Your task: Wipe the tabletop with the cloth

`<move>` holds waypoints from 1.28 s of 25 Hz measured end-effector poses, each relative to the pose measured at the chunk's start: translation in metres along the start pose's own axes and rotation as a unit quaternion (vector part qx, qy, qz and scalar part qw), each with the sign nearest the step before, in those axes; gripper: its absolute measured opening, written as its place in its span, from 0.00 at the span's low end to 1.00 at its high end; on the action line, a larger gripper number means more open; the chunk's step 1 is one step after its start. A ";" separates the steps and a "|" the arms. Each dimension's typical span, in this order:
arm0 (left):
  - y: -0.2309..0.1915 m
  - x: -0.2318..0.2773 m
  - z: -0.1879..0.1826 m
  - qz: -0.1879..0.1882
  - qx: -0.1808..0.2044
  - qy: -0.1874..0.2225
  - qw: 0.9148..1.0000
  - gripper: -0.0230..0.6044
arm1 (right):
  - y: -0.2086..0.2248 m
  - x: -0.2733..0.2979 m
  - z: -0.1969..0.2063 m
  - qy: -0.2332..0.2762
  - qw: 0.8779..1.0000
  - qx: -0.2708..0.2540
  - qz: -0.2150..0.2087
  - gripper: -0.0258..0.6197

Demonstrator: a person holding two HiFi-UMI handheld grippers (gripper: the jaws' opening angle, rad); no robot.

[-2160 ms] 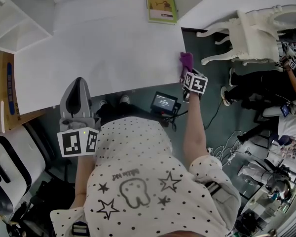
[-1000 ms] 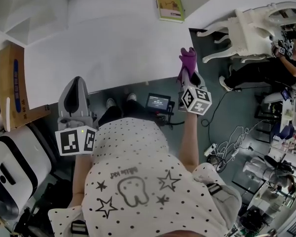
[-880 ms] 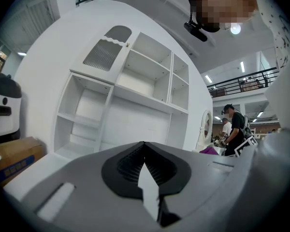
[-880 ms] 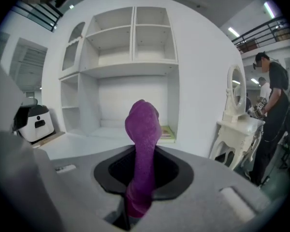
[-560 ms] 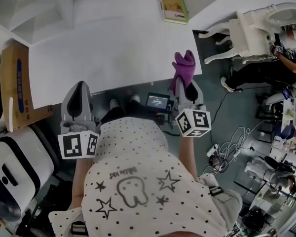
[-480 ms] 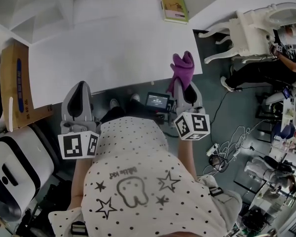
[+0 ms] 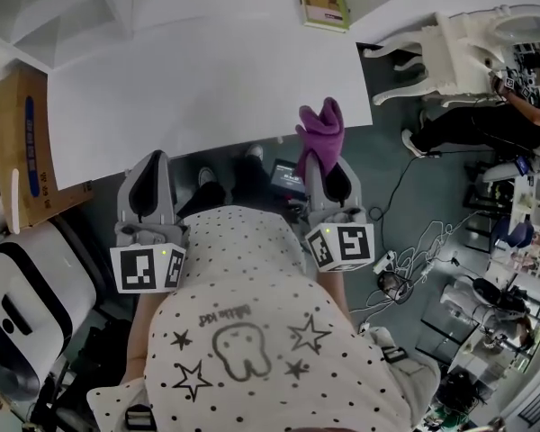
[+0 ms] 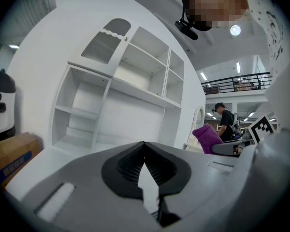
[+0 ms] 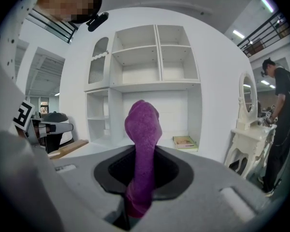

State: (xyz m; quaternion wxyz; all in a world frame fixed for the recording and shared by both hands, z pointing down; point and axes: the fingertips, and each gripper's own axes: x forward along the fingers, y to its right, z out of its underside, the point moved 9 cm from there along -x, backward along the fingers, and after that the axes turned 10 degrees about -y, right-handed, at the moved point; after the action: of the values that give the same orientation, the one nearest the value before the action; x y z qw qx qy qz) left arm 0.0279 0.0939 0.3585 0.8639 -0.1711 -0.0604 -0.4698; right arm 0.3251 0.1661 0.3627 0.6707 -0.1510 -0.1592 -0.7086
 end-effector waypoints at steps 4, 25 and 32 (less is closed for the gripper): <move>0.006 0.004 0.005 0.010 0.002 -0.008 1.000 0.03 | -0.002 0.002 0.000 -0.004 1.000 -0.012 -0.003 0.15; 0.002 0.009 0.009 0.006 -0.008 -0.012 1.000 0.03 | -0.003 0.006 -0.004 -0.004 1.000 -0.026 -0.009 0.15; -0.002 0.006 0.009 0.004 -0.009 -0.011 1.000 0.03 | -0.006 0.005 -0.004 -0.004 1.000 -0.029 -0.006 0.15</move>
State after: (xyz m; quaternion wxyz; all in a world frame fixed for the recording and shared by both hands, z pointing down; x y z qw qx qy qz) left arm 0.0302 0.0919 0.3692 0.8634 -0.1836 -0.0649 -0.4655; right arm 0.3192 0.1599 0.3609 0.6611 -0.1725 -0.1420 -0.7163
